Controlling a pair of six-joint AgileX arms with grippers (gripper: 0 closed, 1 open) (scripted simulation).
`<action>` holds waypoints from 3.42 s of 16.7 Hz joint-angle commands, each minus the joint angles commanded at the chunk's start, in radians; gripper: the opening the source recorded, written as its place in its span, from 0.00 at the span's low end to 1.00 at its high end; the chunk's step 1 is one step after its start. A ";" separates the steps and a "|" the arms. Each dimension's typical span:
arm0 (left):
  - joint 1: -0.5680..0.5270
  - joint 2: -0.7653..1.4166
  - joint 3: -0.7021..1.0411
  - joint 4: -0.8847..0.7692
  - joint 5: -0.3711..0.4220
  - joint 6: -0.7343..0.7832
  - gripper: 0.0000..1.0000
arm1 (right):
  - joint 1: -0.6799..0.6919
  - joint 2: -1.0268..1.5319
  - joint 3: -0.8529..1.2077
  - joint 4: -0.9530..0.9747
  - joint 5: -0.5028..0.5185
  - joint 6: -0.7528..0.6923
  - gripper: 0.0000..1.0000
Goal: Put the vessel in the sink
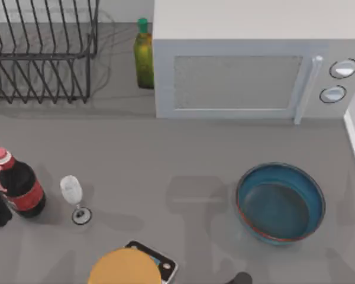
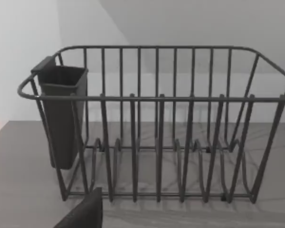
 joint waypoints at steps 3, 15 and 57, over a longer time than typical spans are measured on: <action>0.000 0.000 0.000 0.000 0.000 0.000 1.00 | 0.004 0.011 0.011 -0.010 0.000 0.004 1.00; 0.000 0.000 0.000 0.000 0.000 0.000 1.00 | 0.195 0.885 0.683 -0.628 0.003 0.206 1.00; 0.000 0.000 0.000 0.000 0.000 0.000 1.00 | 0.381 1.810 1.037 -0.798 0.001 0.395 0.40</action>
